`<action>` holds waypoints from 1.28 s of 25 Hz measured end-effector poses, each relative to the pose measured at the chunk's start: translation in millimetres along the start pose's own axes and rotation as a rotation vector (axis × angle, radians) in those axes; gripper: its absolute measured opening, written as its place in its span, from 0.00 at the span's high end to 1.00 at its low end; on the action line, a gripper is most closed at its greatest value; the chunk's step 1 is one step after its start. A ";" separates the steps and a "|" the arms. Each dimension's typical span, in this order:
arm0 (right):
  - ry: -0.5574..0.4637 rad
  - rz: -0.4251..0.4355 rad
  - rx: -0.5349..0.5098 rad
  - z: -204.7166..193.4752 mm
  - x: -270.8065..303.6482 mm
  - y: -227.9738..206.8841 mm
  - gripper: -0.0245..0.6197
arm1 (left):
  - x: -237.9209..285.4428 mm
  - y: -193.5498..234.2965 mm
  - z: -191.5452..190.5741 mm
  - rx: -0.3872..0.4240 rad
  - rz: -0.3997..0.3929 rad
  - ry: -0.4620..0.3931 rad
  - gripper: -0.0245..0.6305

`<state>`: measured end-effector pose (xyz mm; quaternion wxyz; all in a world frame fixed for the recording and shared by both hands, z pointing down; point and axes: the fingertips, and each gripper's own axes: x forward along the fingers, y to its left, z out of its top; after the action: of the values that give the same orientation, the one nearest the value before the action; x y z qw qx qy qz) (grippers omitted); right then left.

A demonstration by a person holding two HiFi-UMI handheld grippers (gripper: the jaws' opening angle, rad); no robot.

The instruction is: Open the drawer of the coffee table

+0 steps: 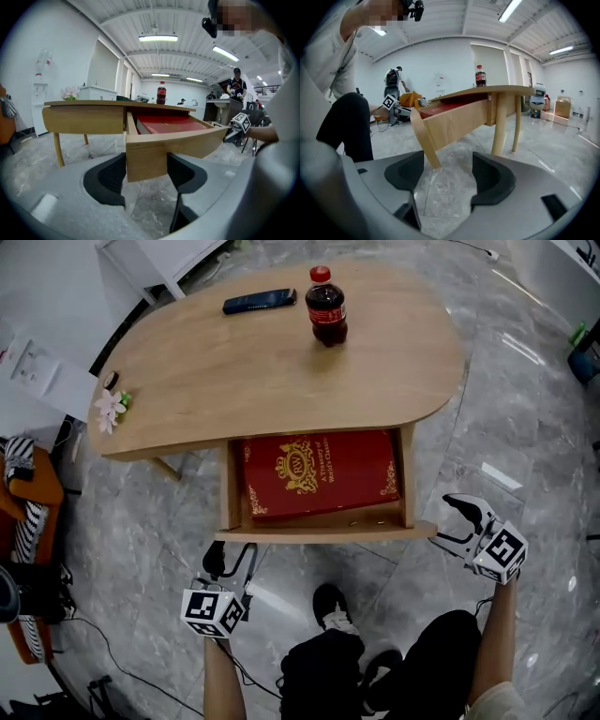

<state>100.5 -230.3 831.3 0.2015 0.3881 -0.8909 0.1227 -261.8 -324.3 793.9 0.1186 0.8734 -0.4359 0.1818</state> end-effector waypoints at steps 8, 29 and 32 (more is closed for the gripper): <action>0.097 -0.122 0.230 48.4 -52.3 15.3 0.46 | -38.9 -11.7 42.7 -0.183 0.052 0.162 0.55; 0.106 -0.295 0.460 290.8 -85.9 117.2 0.54 | -130.1 -145.2 238.2 -0.272 -0.076 0.335 0.56; 0.122 -0.372 0.501 320.1 -113.5 132.6 0.55 | -162.5 -150.7 257.5 -0.290 -0.042 0.343 0.56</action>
<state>-12.1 -188.7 487.0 0.1719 0.5738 -0.7331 0.3223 -175.3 -212.6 485.0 0.3191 0.8125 -0.4125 0.2605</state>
